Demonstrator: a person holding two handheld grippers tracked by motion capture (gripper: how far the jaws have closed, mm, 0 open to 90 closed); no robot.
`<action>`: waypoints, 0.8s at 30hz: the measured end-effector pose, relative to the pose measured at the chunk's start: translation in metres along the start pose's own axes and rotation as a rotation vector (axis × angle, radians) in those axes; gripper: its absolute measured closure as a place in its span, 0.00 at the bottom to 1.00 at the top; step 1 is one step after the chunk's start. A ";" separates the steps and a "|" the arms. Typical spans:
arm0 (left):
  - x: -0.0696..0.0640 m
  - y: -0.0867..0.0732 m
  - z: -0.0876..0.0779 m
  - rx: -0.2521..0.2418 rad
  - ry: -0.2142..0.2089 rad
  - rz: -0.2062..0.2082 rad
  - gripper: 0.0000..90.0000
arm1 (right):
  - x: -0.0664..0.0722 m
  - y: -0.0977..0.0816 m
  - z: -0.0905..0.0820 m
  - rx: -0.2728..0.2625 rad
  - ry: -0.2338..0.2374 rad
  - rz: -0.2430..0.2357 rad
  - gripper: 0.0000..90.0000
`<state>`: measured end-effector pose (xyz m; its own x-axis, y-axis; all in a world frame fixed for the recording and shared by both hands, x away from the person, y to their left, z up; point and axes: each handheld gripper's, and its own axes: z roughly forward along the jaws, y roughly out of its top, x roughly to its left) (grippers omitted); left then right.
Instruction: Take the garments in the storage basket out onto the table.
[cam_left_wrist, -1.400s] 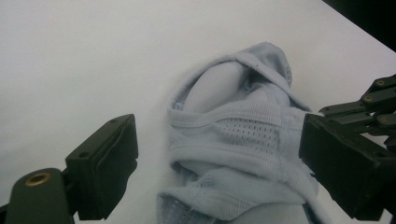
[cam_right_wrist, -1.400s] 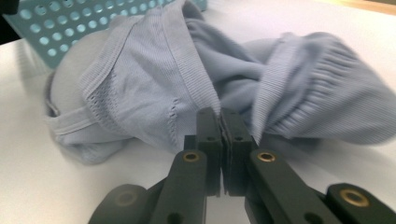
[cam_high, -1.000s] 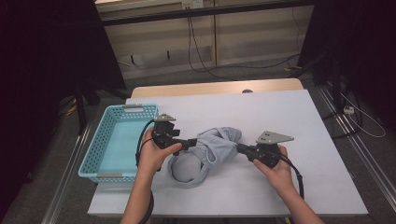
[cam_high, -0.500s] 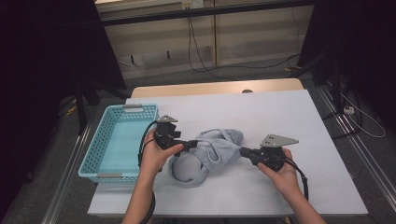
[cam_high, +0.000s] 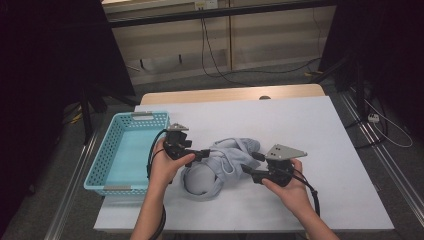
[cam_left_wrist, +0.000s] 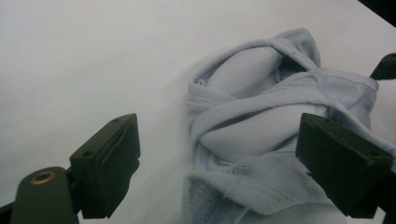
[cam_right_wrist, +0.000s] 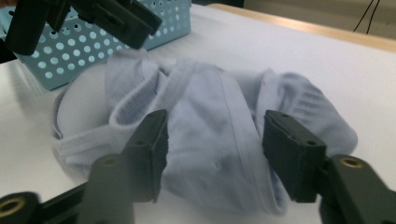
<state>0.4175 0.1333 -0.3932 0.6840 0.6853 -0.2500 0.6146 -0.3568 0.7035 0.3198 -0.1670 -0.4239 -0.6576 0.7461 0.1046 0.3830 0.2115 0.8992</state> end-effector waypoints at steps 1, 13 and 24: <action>-0.001 0.000 0.001 -0.004 0.000 -0.003 0.16 | 0.003 0.003 0.001 -0.004 -0.007 -0.010 0.41; -0.002 -0.006 -0.003 0.007 0.007 -0.005 0.16 | 0.018 0.011 0.011 -0.022 0.063 -0.001 0.41; -0.006 -0.007 -0.004 0.004 0.008 -0.001 0.16 | 0.034 0.009 0.019 0.018 0.148 -0.052 0.51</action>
<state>0.4077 0.1345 -0.3946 0.6801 0.6909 -0.2451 0.6170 -0.3589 0.7004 0.3129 -0.1276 -0.4203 -0.7647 0.6329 0.1208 0.3567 0.2597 0.8974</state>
